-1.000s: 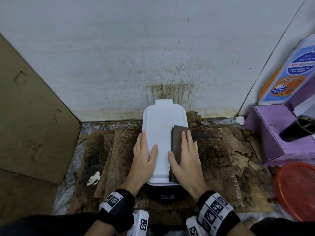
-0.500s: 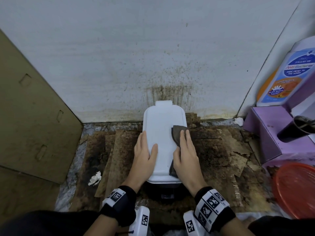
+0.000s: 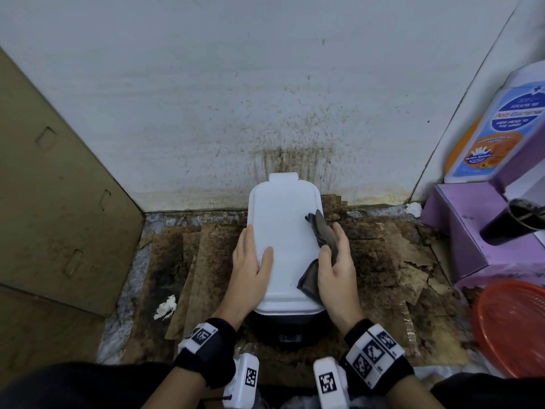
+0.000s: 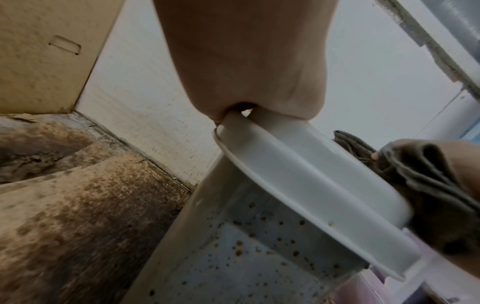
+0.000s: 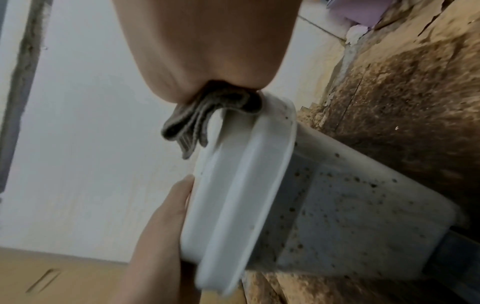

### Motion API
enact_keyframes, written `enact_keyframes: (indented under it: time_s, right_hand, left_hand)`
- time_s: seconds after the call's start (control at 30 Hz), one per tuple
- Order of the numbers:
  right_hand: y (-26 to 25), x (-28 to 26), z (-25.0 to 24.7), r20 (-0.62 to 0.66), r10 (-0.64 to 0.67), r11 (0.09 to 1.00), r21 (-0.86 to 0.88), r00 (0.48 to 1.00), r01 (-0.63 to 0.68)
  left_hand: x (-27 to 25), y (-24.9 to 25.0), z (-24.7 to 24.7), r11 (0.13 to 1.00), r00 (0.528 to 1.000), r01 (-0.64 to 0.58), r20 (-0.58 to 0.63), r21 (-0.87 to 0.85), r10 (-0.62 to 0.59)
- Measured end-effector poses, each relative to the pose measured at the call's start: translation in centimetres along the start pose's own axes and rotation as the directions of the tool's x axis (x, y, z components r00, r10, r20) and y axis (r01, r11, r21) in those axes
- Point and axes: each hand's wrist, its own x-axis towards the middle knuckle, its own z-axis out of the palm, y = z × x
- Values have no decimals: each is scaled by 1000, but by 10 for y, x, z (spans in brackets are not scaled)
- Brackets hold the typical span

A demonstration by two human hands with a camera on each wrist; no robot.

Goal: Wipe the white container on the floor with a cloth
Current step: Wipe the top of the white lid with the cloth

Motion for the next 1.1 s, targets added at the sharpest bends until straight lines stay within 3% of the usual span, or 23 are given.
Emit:
enact_keyframes:
  time_s: [0.27,0.5,0.73,0.93,1.1]
  right_hand:
    - [8,-2,-4,51,16,999,41,999,-18]
    - [16,-49,-5,-21,39,996,83,999,-37]
    - [10,-44,-1,-70,95,987,134,993,-85]
    - [11,-7,1,14,108,991,83,994,-109]
    - [16,-22,-4,48,96,995,21,994,-97]
  left_hand:
    - [0,1,0,1000,1000,3,2,-2,-3]
    - [0,-1,1,1000,1000,0,-9,-10,0]
    - [0,-1,0,1000,1000,-2,0,-13,2]
    - [1,-2,-1,1000,1000,0,1,-5,0]
    - [0,-1,0,1000,1000,-4,-2,-8,4]
